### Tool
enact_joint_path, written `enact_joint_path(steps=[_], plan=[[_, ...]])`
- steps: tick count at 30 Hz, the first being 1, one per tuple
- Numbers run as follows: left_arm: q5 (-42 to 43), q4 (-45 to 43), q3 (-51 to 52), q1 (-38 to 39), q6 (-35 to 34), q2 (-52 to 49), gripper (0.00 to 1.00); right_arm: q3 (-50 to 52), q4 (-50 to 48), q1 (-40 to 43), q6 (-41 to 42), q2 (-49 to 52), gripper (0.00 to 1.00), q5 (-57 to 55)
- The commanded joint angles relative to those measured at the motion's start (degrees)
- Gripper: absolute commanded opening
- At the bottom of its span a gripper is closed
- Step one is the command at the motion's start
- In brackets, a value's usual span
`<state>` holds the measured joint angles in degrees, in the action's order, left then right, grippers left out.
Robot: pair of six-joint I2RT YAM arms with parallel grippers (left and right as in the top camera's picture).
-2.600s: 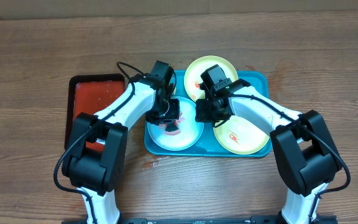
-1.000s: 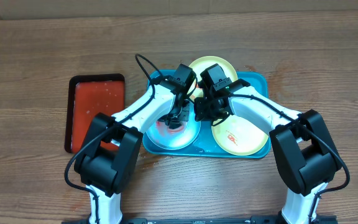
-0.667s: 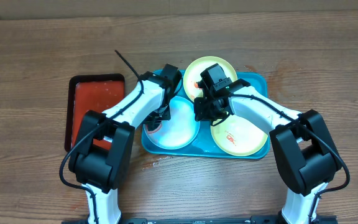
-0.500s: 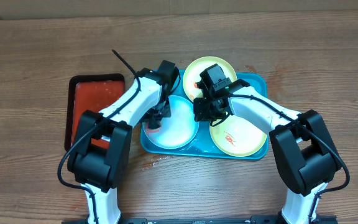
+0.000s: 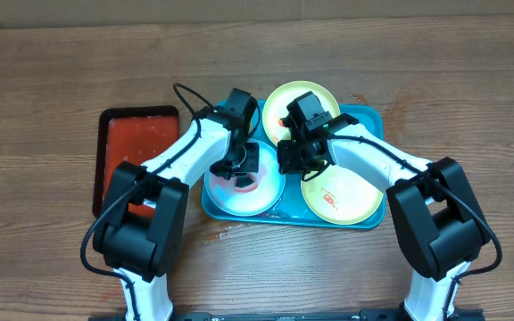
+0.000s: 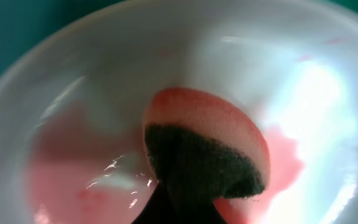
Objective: Clean dirty plates on tray and stack at the side
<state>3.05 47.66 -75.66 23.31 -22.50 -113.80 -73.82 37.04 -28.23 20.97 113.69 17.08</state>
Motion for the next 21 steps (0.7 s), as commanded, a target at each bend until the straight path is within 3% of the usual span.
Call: enact_joint_path(steps=[1,8,16,21], plan=[[-18.82,3.23,2.62,-0.46,-5.84,-0.5,0.04,-1.2,-0.33,0.11,0.33,0.17,0.07,-0.48],[-25.7,6.12,0.17,-0.48,-9.29,-0.13,0.04,-1.18,-0.33,0.11,0.31,0.17,0.07,-0.5],[-25.31,14.86,-11.69,-1.09,-13.77,5.66,0.04,-1.27,-0.33,0.11,0.28,0.09,0.04,-0.44],[-18.56,16.09,-14.69,-5.92,-14.34,14.78,0.04,-2.82,2.27,-0.22,-2.23,-2.62,0.04,-1.01]])
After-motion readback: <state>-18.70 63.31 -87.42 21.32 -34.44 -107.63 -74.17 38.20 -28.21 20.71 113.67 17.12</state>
